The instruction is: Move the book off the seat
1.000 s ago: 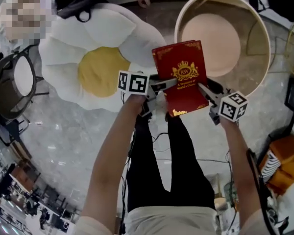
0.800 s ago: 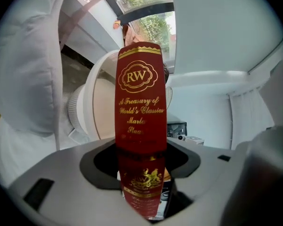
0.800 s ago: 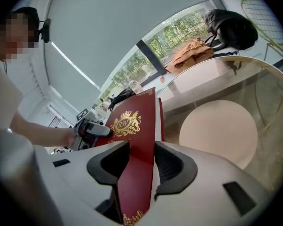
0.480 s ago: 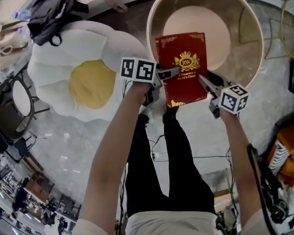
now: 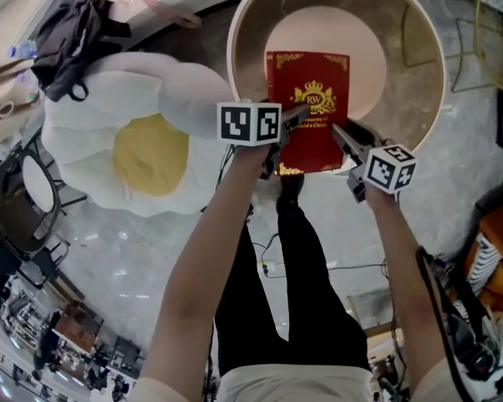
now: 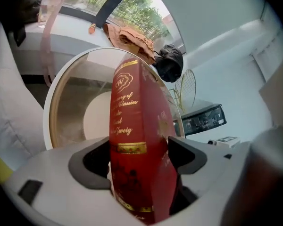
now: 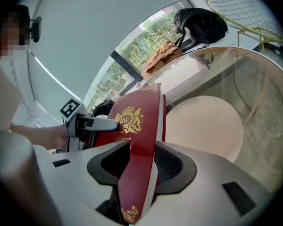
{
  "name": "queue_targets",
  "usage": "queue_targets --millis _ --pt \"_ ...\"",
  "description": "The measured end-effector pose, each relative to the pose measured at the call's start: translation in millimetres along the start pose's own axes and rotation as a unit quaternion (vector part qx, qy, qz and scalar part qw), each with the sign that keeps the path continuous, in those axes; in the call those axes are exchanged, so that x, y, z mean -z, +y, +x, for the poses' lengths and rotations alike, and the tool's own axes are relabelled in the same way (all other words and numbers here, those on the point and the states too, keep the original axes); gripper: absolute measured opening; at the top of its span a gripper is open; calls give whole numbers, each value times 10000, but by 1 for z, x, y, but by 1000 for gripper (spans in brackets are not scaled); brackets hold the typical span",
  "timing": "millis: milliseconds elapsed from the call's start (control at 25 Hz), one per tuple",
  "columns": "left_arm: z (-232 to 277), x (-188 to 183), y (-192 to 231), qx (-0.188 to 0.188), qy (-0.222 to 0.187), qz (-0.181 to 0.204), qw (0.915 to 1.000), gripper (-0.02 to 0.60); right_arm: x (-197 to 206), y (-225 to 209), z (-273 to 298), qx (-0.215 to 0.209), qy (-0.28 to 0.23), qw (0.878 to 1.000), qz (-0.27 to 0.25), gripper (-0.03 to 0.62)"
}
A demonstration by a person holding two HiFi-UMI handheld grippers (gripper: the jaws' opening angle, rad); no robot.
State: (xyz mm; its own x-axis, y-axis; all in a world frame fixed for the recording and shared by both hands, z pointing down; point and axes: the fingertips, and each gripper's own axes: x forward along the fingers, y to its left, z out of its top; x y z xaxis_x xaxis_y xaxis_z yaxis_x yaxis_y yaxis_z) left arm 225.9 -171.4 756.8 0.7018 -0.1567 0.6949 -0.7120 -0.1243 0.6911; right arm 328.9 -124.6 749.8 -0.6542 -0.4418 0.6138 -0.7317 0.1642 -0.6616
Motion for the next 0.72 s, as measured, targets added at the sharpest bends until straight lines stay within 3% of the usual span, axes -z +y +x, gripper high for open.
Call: queue_targets --millis 280,520,720 --pt "4 -7 18 -696 35 929 9932 403 -1 -2 3 -71 -35 10000 -18 170" --pt "-4 -1 23 -771 -124 763 9940 403 -6 -9 -4 139 -132 9998 -55 163" --pt "-43 4 19 -946 -389 653 9926 402 -16 -7 -36 429 -226 9986 -229 163"
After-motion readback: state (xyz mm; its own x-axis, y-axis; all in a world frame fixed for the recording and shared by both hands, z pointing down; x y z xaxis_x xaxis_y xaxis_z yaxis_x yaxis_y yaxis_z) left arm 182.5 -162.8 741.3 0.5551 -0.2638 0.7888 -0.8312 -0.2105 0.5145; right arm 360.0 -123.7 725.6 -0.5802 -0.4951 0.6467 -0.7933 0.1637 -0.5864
